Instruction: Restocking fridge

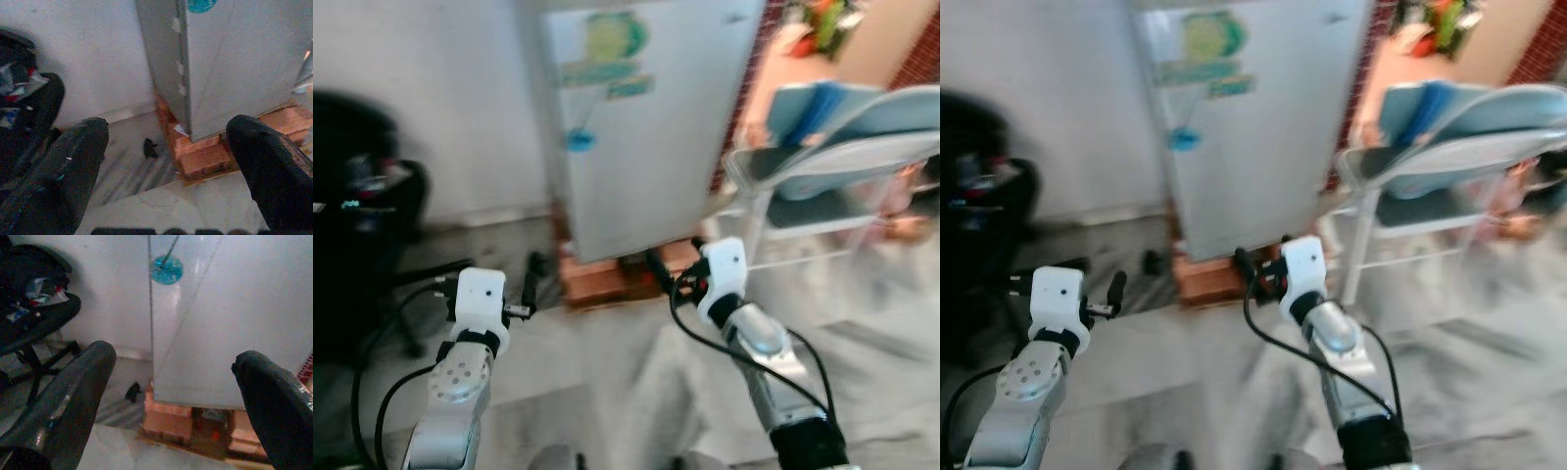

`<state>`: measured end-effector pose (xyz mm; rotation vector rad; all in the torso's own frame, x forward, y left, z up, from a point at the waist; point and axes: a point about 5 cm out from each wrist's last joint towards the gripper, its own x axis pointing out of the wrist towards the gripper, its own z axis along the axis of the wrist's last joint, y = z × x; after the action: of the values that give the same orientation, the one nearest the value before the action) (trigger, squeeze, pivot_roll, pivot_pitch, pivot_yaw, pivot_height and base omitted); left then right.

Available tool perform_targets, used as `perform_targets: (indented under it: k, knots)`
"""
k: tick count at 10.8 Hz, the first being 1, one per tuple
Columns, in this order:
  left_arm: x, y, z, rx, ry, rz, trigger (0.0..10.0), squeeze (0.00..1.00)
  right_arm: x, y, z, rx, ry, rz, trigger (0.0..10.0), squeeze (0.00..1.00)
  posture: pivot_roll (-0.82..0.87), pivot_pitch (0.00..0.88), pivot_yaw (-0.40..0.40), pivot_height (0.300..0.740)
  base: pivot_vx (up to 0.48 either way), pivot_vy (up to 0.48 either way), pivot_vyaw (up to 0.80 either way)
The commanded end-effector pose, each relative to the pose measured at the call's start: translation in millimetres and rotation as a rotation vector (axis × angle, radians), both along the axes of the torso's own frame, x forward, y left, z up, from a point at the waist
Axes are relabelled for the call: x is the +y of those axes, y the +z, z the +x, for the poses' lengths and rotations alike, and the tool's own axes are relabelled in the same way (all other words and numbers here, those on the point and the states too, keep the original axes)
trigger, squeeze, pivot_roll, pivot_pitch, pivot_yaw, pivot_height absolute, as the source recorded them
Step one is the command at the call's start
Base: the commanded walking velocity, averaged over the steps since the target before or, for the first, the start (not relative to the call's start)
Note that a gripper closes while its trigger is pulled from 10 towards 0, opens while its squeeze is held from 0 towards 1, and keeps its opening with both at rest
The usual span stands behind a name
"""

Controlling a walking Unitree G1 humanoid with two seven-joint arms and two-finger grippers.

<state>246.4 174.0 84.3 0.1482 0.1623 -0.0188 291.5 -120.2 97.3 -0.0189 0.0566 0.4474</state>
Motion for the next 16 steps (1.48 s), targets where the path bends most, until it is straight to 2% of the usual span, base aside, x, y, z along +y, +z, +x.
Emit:
perform_targets:
  k: [1,2,7,9,12,14,16]
  knots:
    - [-5.2,2,1.7,-0.016,-0.015,0.011,10.0,0.00,-10.0,-3,1.2,0.011,-0.027,-0.009,10.0,0.00,0.09,0.068,0.004,0.740,0.000,0.480,0.00]
    - [-0.4,5,2.3,-0.030,-0.006,-0.023,10.0,0.00,-9.5,-1,3.8,0.009,-0.026,-0.009,10.0,0.00,0.09,0.068,0.004,0.740,0.000,0.480,-0.48]
    - [-1.3,6,2.7,-0.040,-0.004,-0.028,10.0,0.00,-2.7,-3,0.7,0.006,-0.003,-0.005,10.0,0.00,0.09,0.073,0.004,0.740,0.000,0.473,-0.80]
    - [-1.8,5,2.4,-0.038,-0.001,-0.034,10.0,0.00,-2.9,-2,3.5,-0.002,-0.006,-0.008,10.0,0.00,0.09,0.073,0.004,0.740,0.000,0.474,-0.28]
    - [-2.4,9,4.4,-0.082,-0.002,0.001,10.0,0.00,2.9,2,6.7,-0.013,0.000,-0.011,10.0,0.00,0.10,0.084,0.019,0.740,0.000,0.480,-0.15]
    - [2.4,12,5.5,-0.091,-0.011,0.024,10.0,0.00,7.1,3,3.8,-0.023,-0.002,0.000,10.0,0.00,0.10,0.087,0.022,0.740,0.000,0.472,-0.80]
    - [-1.0,15,6.0,-0.124,-0.049,0.017,10.0,0.00,10.2,2,1.8,-0.024,0.012,-0.002,10.0,0.00,0.10,0.085,0.018,0.740,0.371,0.189,-0.57]
